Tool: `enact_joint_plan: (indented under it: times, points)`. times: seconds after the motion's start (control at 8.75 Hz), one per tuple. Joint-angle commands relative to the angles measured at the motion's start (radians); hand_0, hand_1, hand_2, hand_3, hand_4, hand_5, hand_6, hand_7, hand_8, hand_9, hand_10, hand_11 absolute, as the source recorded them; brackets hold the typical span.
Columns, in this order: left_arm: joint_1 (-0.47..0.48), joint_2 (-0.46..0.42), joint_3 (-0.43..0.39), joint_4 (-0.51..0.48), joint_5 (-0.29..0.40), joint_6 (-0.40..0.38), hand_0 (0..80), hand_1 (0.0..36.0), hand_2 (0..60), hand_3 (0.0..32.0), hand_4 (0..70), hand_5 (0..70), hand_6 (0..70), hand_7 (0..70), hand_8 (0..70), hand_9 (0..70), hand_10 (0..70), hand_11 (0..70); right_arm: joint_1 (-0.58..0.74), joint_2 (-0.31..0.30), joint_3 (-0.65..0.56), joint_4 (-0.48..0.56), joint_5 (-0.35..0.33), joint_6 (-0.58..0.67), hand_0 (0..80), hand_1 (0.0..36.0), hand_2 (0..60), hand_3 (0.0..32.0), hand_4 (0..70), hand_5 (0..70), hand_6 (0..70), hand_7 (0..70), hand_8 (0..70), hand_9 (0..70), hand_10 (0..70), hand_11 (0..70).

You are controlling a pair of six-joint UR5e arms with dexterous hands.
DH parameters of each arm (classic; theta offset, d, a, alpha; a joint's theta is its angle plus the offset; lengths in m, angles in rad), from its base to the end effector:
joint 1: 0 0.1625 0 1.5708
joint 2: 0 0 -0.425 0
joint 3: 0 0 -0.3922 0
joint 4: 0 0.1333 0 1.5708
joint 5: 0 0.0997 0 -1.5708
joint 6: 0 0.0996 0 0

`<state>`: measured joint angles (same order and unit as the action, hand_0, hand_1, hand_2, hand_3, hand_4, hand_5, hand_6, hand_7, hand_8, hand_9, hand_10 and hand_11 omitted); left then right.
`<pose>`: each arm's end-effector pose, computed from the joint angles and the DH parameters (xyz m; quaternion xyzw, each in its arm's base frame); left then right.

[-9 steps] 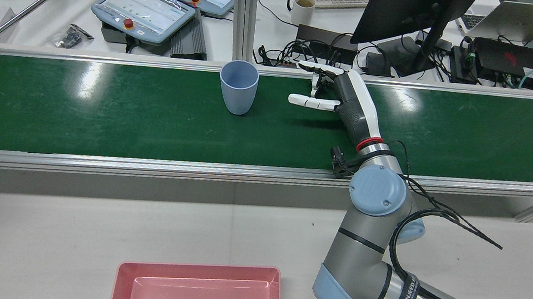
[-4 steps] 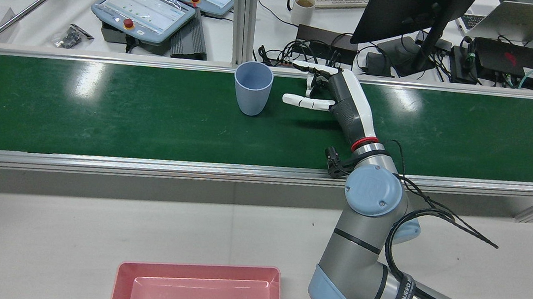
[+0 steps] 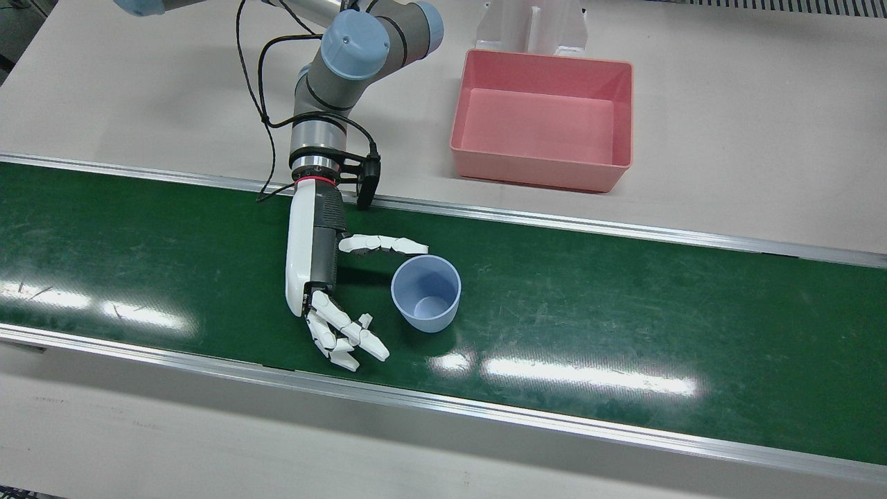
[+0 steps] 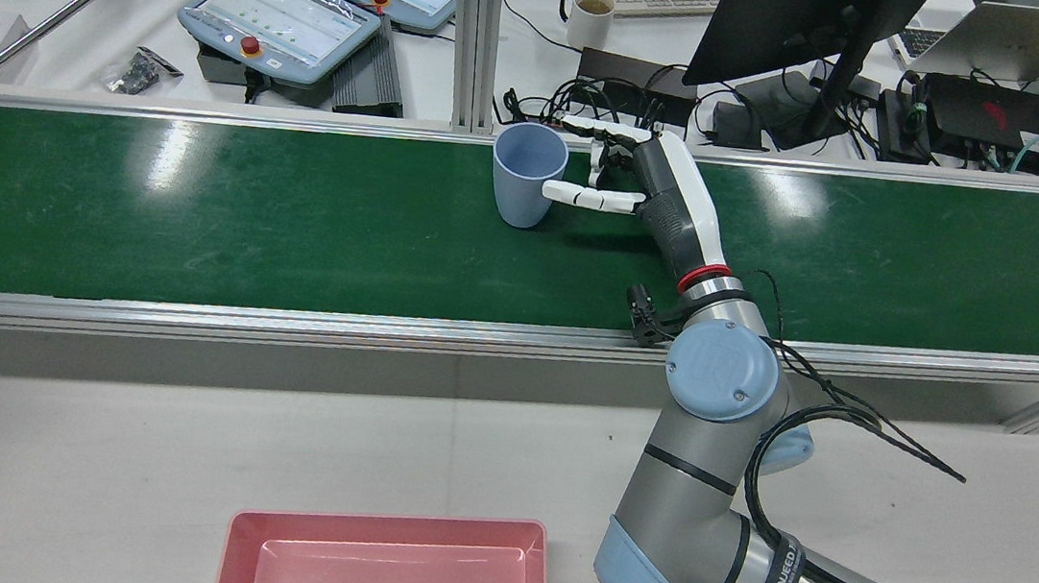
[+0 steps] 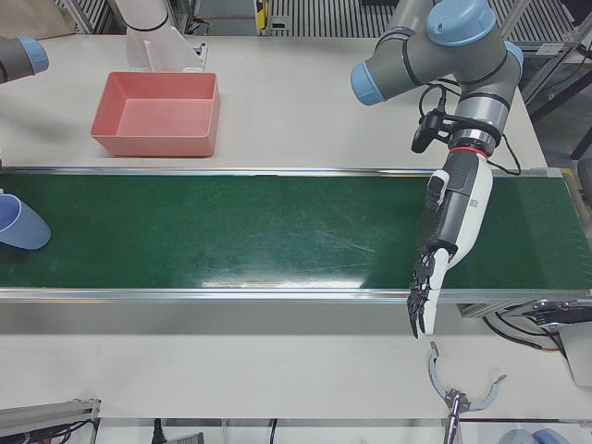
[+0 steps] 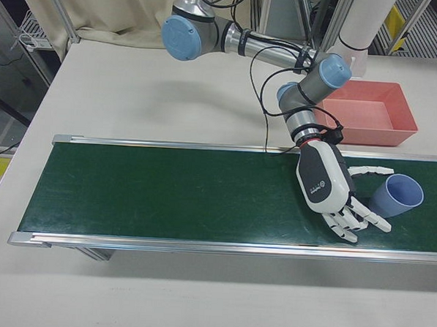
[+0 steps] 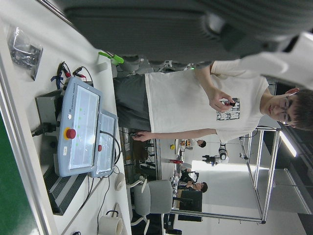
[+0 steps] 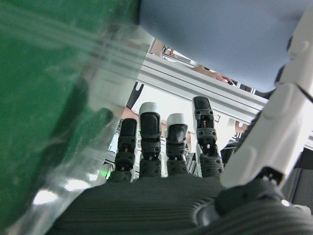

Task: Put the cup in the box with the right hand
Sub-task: 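Close the right hand fingers around the light blue cup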

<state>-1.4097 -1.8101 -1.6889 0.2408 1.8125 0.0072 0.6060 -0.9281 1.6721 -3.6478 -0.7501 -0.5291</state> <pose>-0.0157 -0.5859 0.5260 -0.1369 0.7333 -0.6499 0.1452 -0.4027 -0.5299 0.3180 0.0850 -0.7570 0.6290 0.1551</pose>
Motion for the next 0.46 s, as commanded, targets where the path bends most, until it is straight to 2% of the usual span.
enact_joint_plan:
  times: [0.0,0.34]
  points:
    - [0.000,0.000,0.000,0.000,0.001,0.000,0.0,0.0,0.0,0.0,0.0,0.0,0.0,0.0,0.0,0.0,0.0,0.0,-0.002,0.000,0.000,0.000,0.000,-0.002,43.0,8.3,10.8,0.0,22.1,5.7,31.8,70.0,37.3,61.8,17.6,25.6]
    - [0.000,0.000,0.000,0.000,-0.001,0.000,0.0,0.0,0.0,0.0,0.0,0.0,0.0,0.0,0.0,0.0,0.0,0.0,-0.002,0.000,0.000,0.000,0.000,-0.002,43.2,8.5,10.9,0.0,22.9,5.7,31.8,70.0,37.3,61.8,17.6,25.6]
